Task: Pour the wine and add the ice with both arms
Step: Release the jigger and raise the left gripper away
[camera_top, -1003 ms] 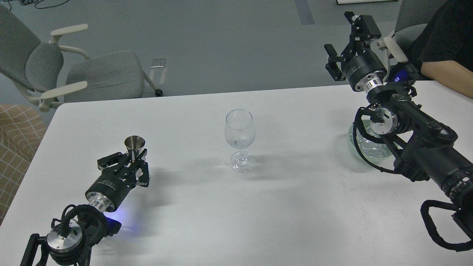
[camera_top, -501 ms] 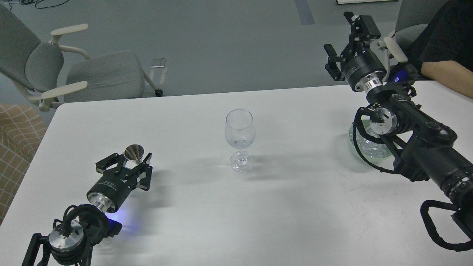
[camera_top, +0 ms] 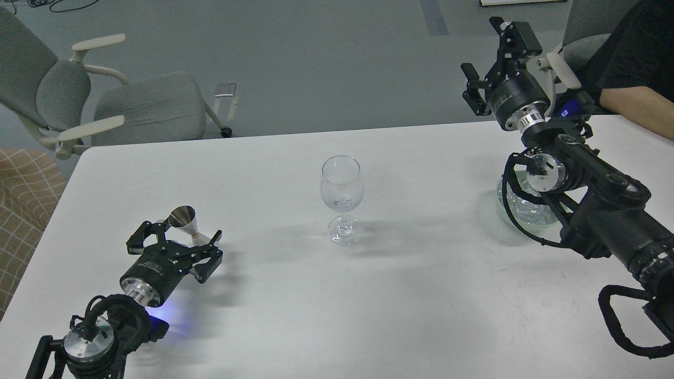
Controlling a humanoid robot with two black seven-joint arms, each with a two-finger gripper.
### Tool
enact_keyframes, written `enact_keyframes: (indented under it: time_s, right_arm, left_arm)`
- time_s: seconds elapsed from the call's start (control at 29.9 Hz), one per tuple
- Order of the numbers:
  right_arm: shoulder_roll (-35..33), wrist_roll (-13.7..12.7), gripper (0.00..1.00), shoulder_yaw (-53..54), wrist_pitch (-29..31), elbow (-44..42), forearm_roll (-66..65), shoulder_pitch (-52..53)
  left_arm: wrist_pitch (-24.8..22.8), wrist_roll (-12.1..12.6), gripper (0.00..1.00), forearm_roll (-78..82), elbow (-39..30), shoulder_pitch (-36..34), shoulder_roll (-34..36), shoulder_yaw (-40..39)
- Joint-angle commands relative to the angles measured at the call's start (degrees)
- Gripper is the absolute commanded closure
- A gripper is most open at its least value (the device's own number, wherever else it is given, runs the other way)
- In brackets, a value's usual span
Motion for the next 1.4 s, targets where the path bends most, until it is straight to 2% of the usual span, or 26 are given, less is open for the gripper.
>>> enact_keyframes:
  time_s: [0.0,0.17,0.33,0.43,0.5,0.53,0.57,0.64,0.67,0.74,0.77,0.8,0.9,0.97,1.14,1.17,1.24,1.37]
  right_arm:
    - [-0.08,0.0,0.0,0.0,0.0,0.01,0.0,-0.01]
    - [-0.26,0.0,0.0,0.0,0.09,0.01,0.0,-0.01]
    - [-0.26,0.0,0.0,0.0,0.27,0.01,0.0,-0.01]
    - [-0.34,0.09,0.0,-0.09,0.27,0.01,0.0,-0.01]
    - [-0.34,0.17,0.0,0.0,0.27,0.01,0.0,-0.01]
    - [-0.34,0.09,0.0,-0.09,0.27,0.01,0.0,-0.01]
    - [-0.34,0.09,0.0,-0.09,0.27,0.01,0.0,-0.01]
    - [-0.43,0.17,0.0,-0.09,0.35,0.09,-0.09,-0.01]
    - [-0.52,0.17,0.0,-0.09,0.35,0.09,-0.17,-0.01]
    - [-1.22,0.17,0.0,-0.18,0.35,0.53,-0.35,0.08]
    - [-1.22,0.17,0.0,-0.18,0.35,0.53,-0.35,0.08]
    - [-1.75,0.17,0.0,-0.27,0.44,1.32,-0.61,-0.09]
    - [-4.64,0.17,0.0,-4.11,0.44,3.86,-0.61,-0.27]
    - [-6.14,0.17,0.0,-6.41,0.44,5.18,-0.7,-0.27]
    - [-15.45,0.35,0.0,-13.71,0.36,12.12,-5.0,-0.71]
    - [-18.25,0.35,0.0,-14.5,0.27,14.05,-7.1,-1.58]
    - [-20.81,0.35,0.0,-14.77,0.18,16.08,-9.3,-2.64]
    - [-31.25,0.44,0.0,-14.86,-0.08,23.45,-19.3,-5.71]
  left_arm:
    - [-0.99,0.0,0.02,-0.07,0.0,1.93,1.29,-1.79]
    - [-6.18,0.17,0.02,-0.07,0.0,6.68,2.96,-4.08]
    - [-15.05,-0.44,0.02,0.8,0.7,9.93,8.14,-7.42]
    - [-21.1,-1.4,0.02,1.94,3.68,9.76,12.96,-9.35]
    - [-21.18,-3.07,0.02,2.74,4.65,9.24,16.75,-10.58]
    - [-21.18,-4.82,0.02,3.52,5.35,8.8,19.29,-11.02]
    - [-21.18,-4.84,0.02,3.53,5.36,8.79,19.31,-11.02]
    - [-21.18,-9.82,0.02,6.07,5.88,6.17,24.56,-10.94]
    - [-21.18,-11.33,0.02,7.21,5.97,5.2,25.54,-10.85]
    - [-21.18,-16.33,0.02,13.6,5.97,1.43,27.83,-10.41]
    - [-21.18,-16.35,0.02,13.64,5.97,1.41,27.84,-10.41]
    - [-21.18,-18.35,0.02,17.55,5.97,-1.37,28.1,-10.41]
    - [-21.18,-22.23,0.02,24.17,5.89,-8.4,27.93,-10.06]
    - [-21.18,-22.68,0.02,25.06,5.89,-11.32,27.66,-9.36]
    - [-21.18,-22.24,0.03,26.38,5.89,-18.97,28.36,-1.1]
    - [-21.18,-22.76,0.03,28.47,5.89,-20.54,28.19,1.26]
    - [-21.18,-22.94,0.03,31.29,5.89,-21.79,27.93,2.59]
    - [-21.18,-22.51,0.02,34.73,5.8,-24.33,26.35,4.09]
